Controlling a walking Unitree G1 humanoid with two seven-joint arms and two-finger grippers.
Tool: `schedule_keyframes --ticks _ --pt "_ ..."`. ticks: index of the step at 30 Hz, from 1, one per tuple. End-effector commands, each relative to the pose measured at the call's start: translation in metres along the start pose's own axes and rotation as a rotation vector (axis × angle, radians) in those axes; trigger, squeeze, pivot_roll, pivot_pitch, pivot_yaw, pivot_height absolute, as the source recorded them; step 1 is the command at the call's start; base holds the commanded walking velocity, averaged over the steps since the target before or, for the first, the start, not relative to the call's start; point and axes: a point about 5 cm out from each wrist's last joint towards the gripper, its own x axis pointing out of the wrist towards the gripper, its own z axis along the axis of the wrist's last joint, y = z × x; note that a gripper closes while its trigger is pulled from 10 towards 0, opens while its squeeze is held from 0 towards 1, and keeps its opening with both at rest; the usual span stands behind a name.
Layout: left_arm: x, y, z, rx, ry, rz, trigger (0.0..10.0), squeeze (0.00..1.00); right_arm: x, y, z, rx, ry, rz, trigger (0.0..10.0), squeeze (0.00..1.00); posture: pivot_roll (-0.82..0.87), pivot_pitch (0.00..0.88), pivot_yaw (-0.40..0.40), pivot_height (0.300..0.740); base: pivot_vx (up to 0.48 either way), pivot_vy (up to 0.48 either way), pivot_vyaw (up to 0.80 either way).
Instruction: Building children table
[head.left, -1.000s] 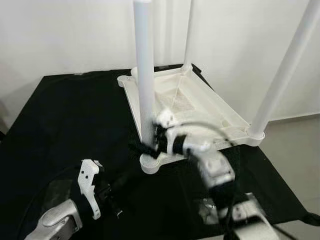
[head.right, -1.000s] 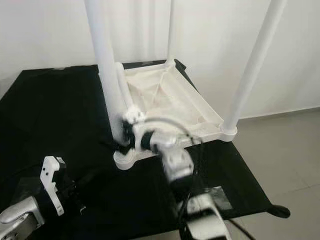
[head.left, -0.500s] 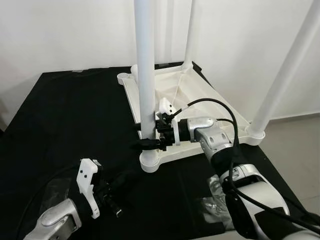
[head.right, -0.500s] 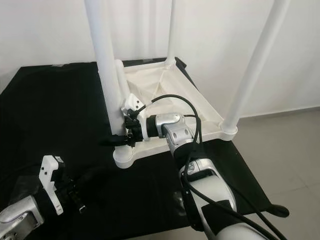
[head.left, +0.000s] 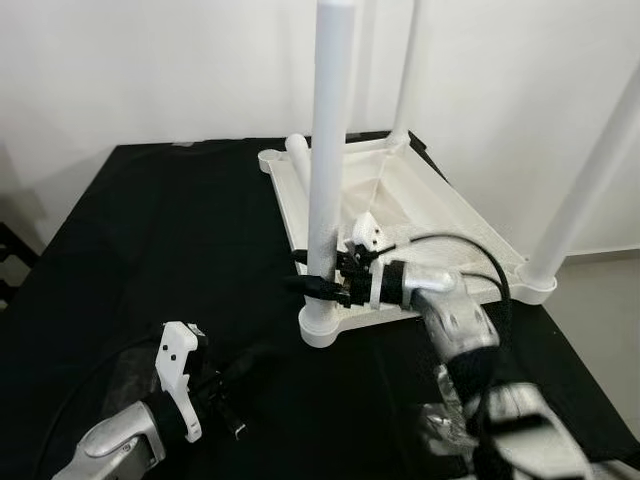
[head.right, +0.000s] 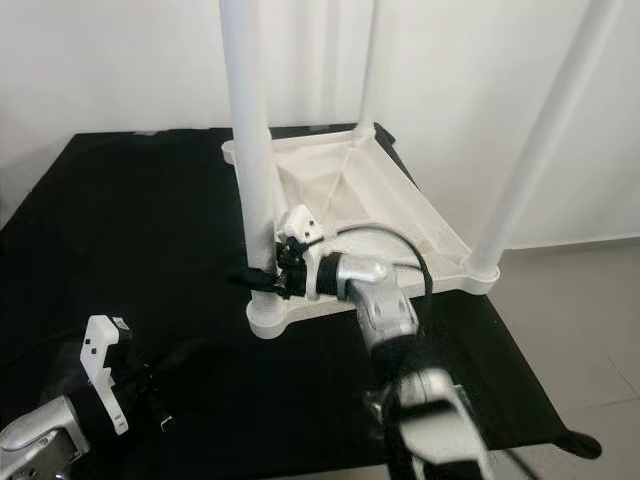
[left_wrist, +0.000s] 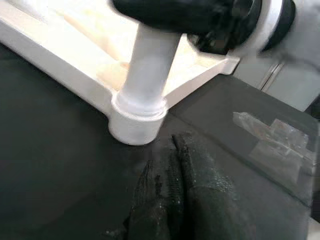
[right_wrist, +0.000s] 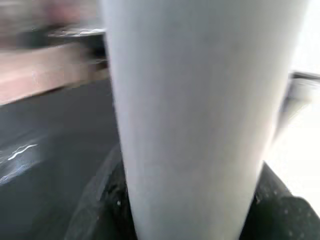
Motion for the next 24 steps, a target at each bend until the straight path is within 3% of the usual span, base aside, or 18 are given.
schedule_keyframes --ticks 1,4,6,10,11,14,15,16,19,20,21,22,23,24 --pt "-0.004 0.002 0.000 -0.001 0.013 0.000 10.0 0.00 -0.017 0.021 -0.033 0.007 0.173 -0.211 0.0 0.00 -0.05 0.076 0.021 0.740 0.000 0.000 0.00" --pt "-0.004 0.003 0.000 -0.002 0.015 0.000 10.0 0.00 -0.015 0.022 -0.032 0.015 0.163 -0.205 0.0 0.00 -0.05 0.071 0.018 0.740 0.000 0.000 0.00" --pt "-0.003 0.003 -0.001 -0.004 0.018 -0.002 10.0 0.00 -0.010 0.011 -0.031 0.002 0.166 -0.218 0.0 0.00 -0.01 0.066 -0.001 0.740 0.000 0.000 0.00" --pt "-0.002 0.003 -0.001 0.000 0.022 -0.003 10.0 0.00 -0.007 0.013 -0.029 0.001 0.168 -0.209 0.0 0.00 -0.02 0.060 0.003 0.740 0.000 0.000 0.00" --pt "-0.002 0.004 -0.001 0.002 0.018 0.005 10.0 0.00 -0.005 0.016 -0.028 -0.006 0.188 -0.199 10.0 0.00 -0.01 0.055 0.004 0.740 0.000 0.000 0.00" --pt "-0.002 0.004 -0.001 0.002 0.016 0.011 10.0 0.00 -0.002 0.018 -0.024 0.004 0.181 -0.173 10.0 0.00 -0.01 0.051 0.005 0.740 0.000 0.000 0.00" --pt "-0.002 0.004 -0.001 0.003 0.014 0.014 10.0 0.00 0.000 0.022 -0.019 0.003 0.183 -0.160 10.0 0.80 0.00 0.049 0.005 0.740 0.000 0.000 0.00" --pt "-0.001 0.005 -0.002 0.002 0.017 0.013 10.0 0.00 0.007 0.024 -0.007 0.008 0.138 -0.041 10.0 1.00 0.00 0.041 0.005 0.740 0.000 0.000 0.00" --pt "-0.001 0.005 -0.002 0.001 0.019 0.011 10.0 0.00 0.011 0.026 0.003 0.009 0.105 0.043 10.0 1.00 0.00 0.041 0.005 0.740 0.000 0.000 0.00" --pt "-0.001 0.005 -0.003 0.001 0.021 0.010 10.0 0.00 0.014 0.024 0.017 -0.032 0.049 0.190 10.0 1.00 0.01 0.035 0.002 0.740 0.000 0.000 0.00" --pt "-0.001 0.005 -0.003 0.001 0.021 0.010 10.0 0.00 0.014 0.024 0.017 -0.032 0.049 0.190 10.0 1.00 0.01 0.035 0.002 0.740 0.000 0.000 0.00" --pt "0.000 0.005 -0.003 0.000 0.021 0.009 10.0 0.00 0.014 0.019 0.029 -0.103 0.005 0.332 10.0 1.00 0.01 0.031 0.004 0.740 0.000 0.000 0.00" --pt "0.001 0.006 -0.003 0.001 0.021 0.009 10.0 0.00 0.012 0.013 0.036 -0.157 -0.007 0.450 10.0 0.59 0.01 0.031 0.006 0.740 0.000 0.000 0.00" --pt "0.001 0.006 -0.003 0.001 0.021 0.009 10.0 0.00 0.012 0.013 0.036 -0.157 -0.007 0.450 10.0 0.59 0.01 0.031 0.006 0.740 0.000 0.000 0.00"
